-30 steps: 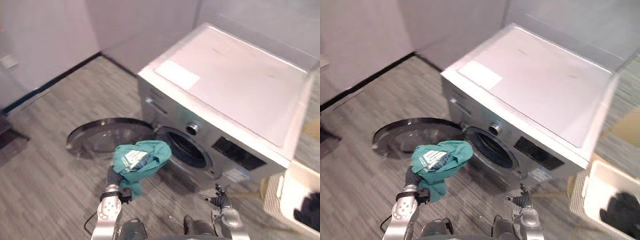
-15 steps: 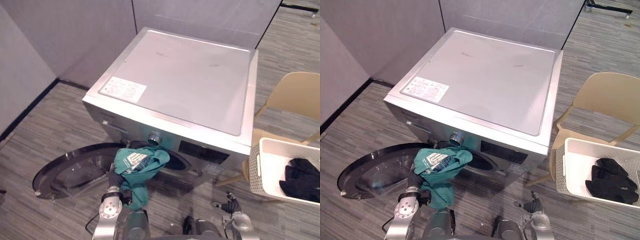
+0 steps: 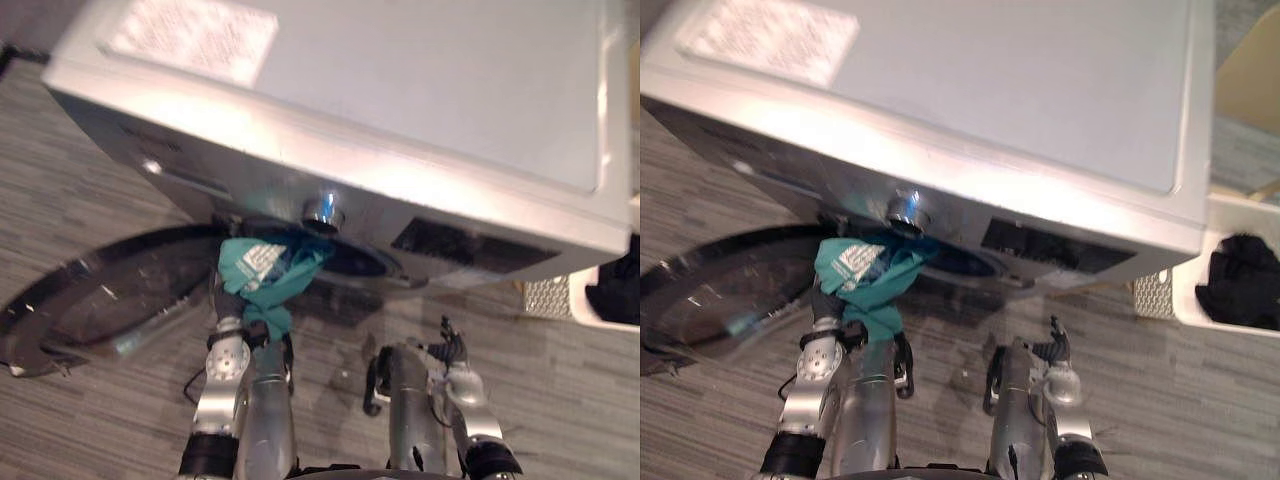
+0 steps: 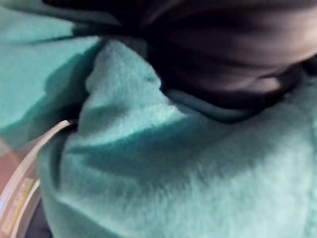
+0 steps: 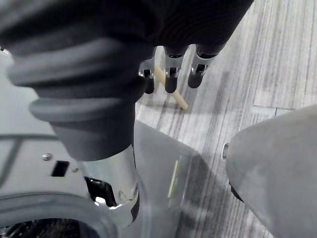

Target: Pick up the laundry basket with both hands and put the clothes into the washing machine.

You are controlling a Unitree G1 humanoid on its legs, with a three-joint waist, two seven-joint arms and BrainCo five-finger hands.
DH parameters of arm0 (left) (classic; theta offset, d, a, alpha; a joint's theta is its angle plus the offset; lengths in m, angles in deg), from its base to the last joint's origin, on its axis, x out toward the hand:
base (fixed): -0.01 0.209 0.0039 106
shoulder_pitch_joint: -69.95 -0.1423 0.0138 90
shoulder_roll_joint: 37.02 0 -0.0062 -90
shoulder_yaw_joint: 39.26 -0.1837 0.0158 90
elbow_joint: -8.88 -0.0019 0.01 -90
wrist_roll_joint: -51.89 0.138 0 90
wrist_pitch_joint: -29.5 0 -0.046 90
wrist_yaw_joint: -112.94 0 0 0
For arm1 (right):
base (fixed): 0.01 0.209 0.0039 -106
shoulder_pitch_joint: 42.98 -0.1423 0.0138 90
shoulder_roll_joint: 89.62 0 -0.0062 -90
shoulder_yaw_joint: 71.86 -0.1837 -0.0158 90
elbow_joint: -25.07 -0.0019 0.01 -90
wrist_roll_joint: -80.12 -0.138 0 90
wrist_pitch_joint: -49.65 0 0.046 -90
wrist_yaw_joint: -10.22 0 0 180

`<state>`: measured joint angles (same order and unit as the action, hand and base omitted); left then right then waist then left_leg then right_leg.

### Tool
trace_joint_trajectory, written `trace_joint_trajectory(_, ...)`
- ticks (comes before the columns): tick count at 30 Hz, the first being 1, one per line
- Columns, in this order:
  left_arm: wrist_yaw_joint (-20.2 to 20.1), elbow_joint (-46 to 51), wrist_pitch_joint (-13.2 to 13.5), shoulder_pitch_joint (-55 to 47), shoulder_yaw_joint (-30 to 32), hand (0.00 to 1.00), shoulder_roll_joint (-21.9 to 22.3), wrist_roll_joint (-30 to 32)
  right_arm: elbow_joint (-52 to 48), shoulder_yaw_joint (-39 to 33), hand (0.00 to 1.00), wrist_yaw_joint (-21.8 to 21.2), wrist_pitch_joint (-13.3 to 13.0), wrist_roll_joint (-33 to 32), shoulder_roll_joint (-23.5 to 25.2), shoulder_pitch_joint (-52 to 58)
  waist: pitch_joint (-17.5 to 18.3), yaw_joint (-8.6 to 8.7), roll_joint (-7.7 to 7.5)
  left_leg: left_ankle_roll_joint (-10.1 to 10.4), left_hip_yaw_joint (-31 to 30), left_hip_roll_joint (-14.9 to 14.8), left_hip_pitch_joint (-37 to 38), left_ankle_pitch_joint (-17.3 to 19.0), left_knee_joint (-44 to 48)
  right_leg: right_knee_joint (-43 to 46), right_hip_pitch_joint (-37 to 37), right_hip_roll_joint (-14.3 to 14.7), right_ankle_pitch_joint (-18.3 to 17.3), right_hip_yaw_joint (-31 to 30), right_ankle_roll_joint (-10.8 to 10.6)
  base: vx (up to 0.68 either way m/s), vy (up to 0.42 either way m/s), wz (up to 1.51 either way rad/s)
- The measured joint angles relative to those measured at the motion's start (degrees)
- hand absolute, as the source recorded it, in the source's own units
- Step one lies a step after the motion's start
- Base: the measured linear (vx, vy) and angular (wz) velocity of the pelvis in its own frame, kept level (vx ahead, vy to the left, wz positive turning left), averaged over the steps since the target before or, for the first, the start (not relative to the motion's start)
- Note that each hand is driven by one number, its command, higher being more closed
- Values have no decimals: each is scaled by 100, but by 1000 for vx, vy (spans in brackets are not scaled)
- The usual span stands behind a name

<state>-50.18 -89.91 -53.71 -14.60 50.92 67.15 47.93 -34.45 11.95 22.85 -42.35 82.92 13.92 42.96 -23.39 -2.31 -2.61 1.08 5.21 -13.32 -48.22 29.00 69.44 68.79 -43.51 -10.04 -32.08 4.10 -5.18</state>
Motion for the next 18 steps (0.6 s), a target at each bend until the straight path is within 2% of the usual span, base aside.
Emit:
trace_joint_trajectory(2, 183, -95, -2, 473, -15, 100, 48, 9, -383, 39, 0, 116, -2, -2, 26, -92, -22, 9, -15, -26, -11, -118, -844, 85, 548, 619, -942, 67, -52, -156, 43, -236, -30, -30)
trace_joint_trajectory(6, 488, -110, -7, 1271, -7, 100, -52, 41, -914, 31, 0, 275, -4, -57, 70, -182, -70, 78, -51, -20, -132, -288, -2002, 76, 1221, 1319, -2150, 204, -74, -299, 87, -133, -52, -24)
trace_joint_trajectory(8, 701, -169, -35, 1877, -34, 100, -380, 267, -1368, 19, 0, 379, -45, -78, 106, -198, -107, 171, -103, -24, -195, -373, -2635, 87, 1623, 1747, -2815, 255, -102, -368, 117, -90, -71, -18)
trace_joint_trajectory(10, 822, -182, -101, 2359, -95, 100, -697, 511, -1612, 5, 0, 403, -141, -111, 95, -217, -187, 194, -161, -24, -207, -413, -2929, 87, 1821, 1971, -3158, 307, -102, -433, 118, -64, -81, -18)
trace_joint_trajectory(12, 1084, -183, -242, 3162, -252, 100, -1346, 1156, -1926, -9, 0, 404, -338, -114, 76, -223, -200, 312, -174, -24, -302, -467, -3460, 84, 2049, 2205, -3665, 358, -98, -430, 126, -48, -95, -10)
trace_joint_trajectory(13, 1127, -184, -272, 3323, -303, 100, -1479, 1276, -1962, -9, 0, 405, -381, -114, 76, -218, -201, 333, -176, -24, -319, -473, -3543, 84, 2083, 2237, -3745, 369, -97, -429, 128, -28, -95, -7)
trace_joint_trajectory(15, 1351, -204, -467, 3970, -609, 100, -1904, 1930, -2073, -32, 0, 402, -544, -162, 85, -210, -210, 416, -190, -23, -337, -481, -3758, 80, 2170, 2339, -3977, 382, -92, -443, 138, 17, -58, -5)
trace_joint_trajectory(18, 1598, -389, -701, 5191, -1343, 100, -2337, 2946, -2193, -50, 0, 383, -765, -171, 85, -206, -213, 472, -197, -16, -353, -496, -3969, 68, 2213, 2361, -4176, 390, -88, -433, 142, 45, -35, -5)
